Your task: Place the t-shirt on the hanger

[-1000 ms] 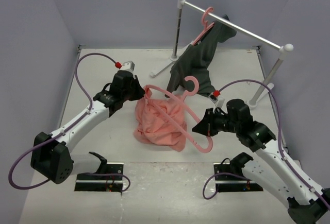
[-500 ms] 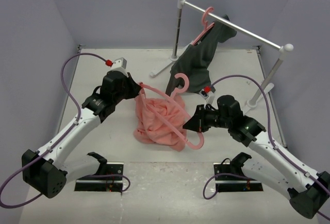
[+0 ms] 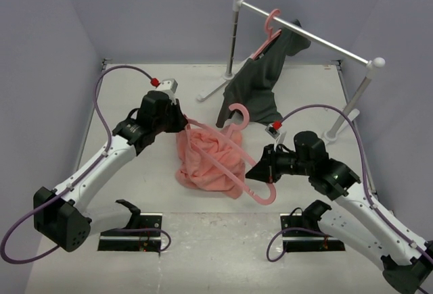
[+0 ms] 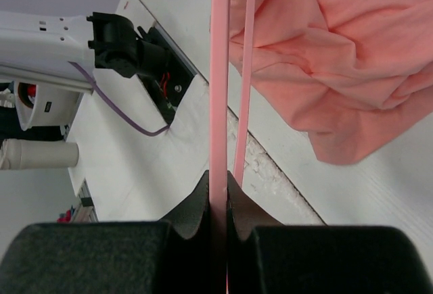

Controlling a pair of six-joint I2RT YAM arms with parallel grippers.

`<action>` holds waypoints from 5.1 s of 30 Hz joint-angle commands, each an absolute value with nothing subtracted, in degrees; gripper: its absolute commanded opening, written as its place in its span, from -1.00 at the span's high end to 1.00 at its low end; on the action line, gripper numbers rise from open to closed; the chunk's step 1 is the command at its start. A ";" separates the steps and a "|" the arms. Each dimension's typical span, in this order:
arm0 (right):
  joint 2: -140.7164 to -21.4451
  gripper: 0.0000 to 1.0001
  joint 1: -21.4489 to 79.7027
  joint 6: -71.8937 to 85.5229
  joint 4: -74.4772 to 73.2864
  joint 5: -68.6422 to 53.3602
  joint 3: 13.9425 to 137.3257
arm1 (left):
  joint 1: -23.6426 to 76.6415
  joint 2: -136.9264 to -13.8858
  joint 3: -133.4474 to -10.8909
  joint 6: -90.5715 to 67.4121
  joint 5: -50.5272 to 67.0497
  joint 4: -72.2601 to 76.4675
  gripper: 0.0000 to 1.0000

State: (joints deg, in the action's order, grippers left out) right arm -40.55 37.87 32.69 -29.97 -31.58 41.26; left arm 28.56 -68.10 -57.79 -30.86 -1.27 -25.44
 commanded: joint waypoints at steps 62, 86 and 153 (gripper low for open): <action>-34.73 1.00 30.05 -4.22 14.00 -32.82 25.68 | 43.24 -65.71 -93.17 39.42 24.95 -43.13 -1.00; -40.72 1.00 28.21 -27.61 5.98 -54.29 32.77 | 43.24 -65.39 -79.51 27.02 25.69 -52.71 0.28; -65.18 -0.42 42.43 63.33 24.57 -4.87 24.39 | 43.24 -47.91 -63.90 7.73 5.83 -35.52 1.00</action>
State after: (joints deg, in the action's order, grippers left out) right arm -67.95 44.18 64.55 27.74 -9.90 24.91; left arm 43.46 -49.47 -63.92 7.97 5.58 -37.91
